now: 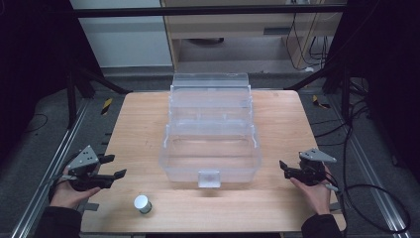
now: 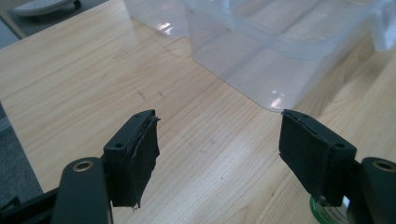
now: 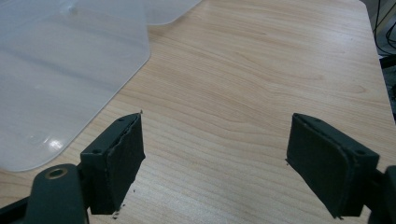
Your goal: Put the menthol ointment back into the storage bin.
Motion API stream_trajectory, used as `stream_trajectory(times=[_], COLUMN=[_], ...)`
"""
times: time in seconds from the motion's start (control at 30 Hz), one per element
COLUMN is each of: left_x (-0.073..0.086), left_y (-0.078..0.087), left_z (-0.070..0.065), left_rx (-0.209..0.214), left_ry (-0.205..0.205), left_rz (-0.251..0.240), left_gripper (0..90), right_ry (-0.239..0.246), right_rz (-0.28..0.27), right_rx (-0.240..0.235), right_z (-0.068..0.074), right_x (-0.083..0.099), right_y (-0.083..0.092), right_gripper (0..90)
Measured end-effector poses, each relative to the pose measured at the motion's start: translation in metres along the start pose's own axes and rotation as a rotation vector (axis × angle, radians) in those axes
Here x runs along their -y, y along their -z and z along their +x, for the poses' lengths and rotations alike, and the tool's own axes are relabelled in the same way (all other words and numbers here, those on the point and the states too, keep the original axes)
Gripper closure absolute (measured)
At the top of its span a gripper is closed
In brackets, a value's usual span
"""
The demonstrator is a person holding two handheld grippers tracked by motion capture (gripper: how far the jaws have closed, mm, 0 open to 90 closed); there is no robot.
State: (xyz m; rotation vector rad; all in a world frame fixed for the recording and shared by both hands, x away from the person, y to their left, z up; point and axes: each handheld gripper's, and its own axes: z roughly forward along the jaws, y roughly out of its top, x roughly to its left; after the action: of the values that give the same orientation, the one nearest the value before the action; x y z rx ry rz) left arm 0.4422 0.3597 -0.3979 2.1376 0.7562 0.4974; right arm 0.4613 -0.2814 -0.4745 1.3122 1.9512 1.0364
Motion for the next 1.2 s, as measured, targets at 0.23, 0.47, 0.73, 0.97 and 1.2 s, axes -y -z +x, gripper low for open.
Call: stream_trajectory(times=[0.23, 0.47, 0.73, 0.97, 1.2], left_x=[-0.018, -0.03, -0.038, -0.04, -0.041], left_y=[0.002, 0.007, 0.009, 0.01, 0.003], left_z=[-0.005, -0.011, -0.017, -0.026, -0.033], left_rx=[0.057, 0.096, 0.132, 0.182, 0.227], left_ry=[-0.12, -0.236, -0.308, -0.374, -0.424], left_rz=[0.052, 0.126, 0.193, 0.262, 0.325], left_gripper=[24.9, 24.3, 22.9, 22.5, 23.1], right_ry=[0.009, 0.013, 0.016, 0.02, 0.034], right_rz=[0.005, 0.013, 0.041, 0.049, 0.055], right_rx=[0.006, 0.01, 0.013, 0.01, 0.01], right_z=[-0.001, -0.002, -0.001, -0.002, -0.002], right_x=[0.003, 0.004, 0.005, 0.006, 0.006], right_y=[0.0, 0.0, -0.002, -0.003, -0.003], right_gripper=[18.2, 17.9, 17.3, 16.4, 15.9])
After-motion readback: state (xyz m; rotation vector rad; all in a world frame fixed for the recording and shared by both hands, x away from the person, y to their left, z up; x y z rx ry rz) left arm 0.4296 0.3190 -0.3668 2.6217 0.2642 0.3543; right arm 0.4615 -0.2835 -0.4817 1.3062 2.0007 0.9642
